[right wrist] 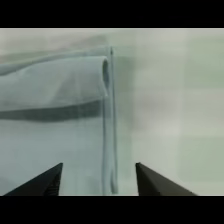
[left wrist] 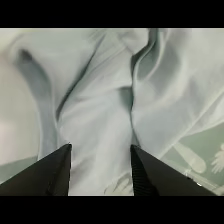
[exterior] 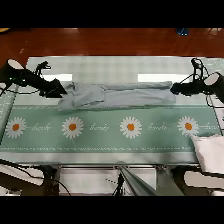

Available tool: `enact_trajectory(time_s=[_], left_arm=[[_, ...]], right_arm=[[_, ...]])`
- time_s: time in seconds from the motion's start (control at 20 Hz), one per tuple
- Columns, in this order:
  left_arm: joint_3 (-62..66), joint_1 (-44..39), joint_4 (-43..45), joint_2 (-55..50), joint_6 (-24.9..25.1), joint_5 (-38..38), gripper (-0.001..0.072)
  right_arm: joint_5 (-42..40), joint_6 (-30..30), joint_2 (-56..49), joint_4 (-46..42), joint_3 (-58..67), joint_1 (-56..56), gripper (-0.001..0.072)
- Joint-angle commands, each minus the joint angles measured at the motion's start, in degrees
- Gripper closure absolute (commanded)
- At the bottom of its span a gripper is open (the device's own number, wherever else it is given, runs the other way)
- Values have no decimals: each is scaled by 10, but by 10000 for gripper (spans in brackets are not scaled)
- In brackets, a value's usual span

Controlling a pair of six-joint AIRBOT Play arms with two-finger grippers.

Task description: Fold the shirts.

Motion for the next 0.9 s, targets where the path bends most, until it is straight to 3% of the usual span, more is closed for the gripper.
enact_trajectory(time_s=[0.0,0.1,0.3,0.55,0.6,0.65,0.7,0.75,0.85], left_arm=[[0,17,-3,9,0,-39,263],[0,16,-12,16,1,-39,263],[0,16,-49,19,13,-38,263],[1,16,-101,19,22,-24,264],[1,15,-116,19,26,-18,265],[1,13,-127,19,28,-10,269],[0,11,-133,19,28,-3,330],[1,7,-136,19,28,2,367],[0,-3,-146,20,31,1,653]], right_arm=[[22,90,16,-69,0,-25,146],[35,82,2,54,0,-69,146],[114,-32,-53,293,0,-118,145],[116,-47,-103,322,0,-71,167],[101,-44,-108,322,0,-57,221],[82,-45,-109,322,0,-44,392],[64,-45,-107,328,0,-33,647],[54,-49,-102,336,1,-27,690],[51,-62,-75,336,1,-25,690]])
